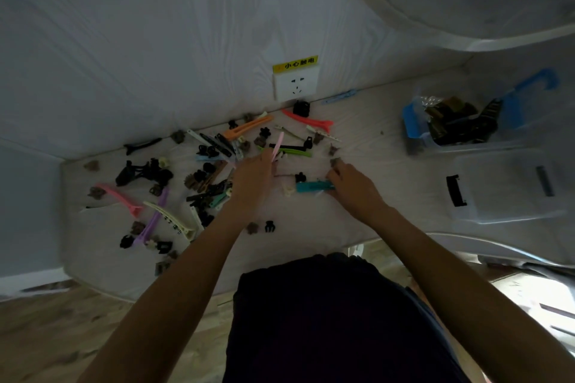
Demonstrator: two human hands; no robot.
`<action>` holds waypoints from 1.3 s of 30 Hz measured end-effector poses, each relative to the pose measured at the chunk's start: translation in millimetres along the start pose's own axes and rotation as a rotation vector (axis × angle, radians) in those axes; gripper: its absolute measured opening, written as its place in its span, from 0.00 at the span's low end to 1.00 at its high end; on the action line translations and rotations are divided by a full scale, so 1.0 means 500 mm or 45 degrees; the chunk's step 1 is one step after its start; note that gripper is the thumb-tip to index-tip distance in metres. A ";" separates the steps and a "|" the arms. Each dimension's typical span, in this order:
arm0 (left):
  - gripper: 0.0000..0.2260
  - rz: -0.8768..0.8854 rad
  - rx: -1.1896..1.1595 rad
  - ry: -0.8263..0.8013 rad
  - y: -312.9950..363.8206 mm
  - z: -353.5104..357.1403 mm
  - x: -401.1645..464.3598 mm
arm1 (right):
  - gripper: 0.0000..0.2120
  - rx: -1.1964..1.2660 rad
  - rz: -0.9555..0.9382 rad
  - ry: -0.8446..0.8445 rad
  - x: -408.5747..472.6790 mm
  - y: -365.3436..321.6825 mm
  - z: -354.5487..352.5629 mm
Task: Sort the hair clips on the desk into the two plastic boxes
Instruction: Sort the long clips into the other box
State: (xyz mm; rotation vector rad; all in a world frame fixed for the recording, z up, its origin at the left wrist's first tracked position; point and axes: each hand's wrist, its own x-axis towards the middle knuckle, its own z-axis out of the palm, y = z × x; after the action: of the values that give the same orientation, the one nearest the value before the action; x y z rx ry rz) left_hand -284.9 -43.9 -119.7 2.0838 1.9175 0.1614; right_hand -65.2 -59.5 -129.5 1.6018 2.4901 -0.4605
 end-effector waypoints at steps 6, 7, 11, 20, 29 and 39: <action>0.11 0.045 -0.320 0.131 0.003 -0.029 0.020 | 0.18 0.175 0.202 0.081 -0.013 -0.011 -0.009; 0.11 0.024 -0.401 0.125 0.008 -0.031 0.025 | 0.18 0.285 0.311 0.060 -0.018 -0.010 -0.018; 0.05 -0.101 -0.744 -0.119 0.042 -0.029 0.057 | 0.14 0.640 0.593 0.111 -0.062 0.016 -0.071; 0.08 0.177 -0.788 -0.260 0.257 0.002 0.032 | 0.09 0.536 0.915 0.625 -0.334 0.261 -0.164; 0.09 0.451 -0.665 -0.146 0.522 0.028 0.001 | 0.11 0.111 0.597 -0.056 -0.355 0.435 -0.152; 0.12 0.349 -0.511 -0.103 0.638 0.055 0.019 | 0.15 0.294 0.298 -0.017 -0.274 0.345 -0.097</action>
State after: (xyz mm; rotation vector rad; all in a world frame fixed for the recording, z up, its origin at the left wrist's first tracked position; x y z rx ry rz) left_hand 28.0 -58.2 -52.3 2.0248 1.4053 0.4721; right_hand 150.8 -95.3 -75.4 1.9378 2.2682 -0.7433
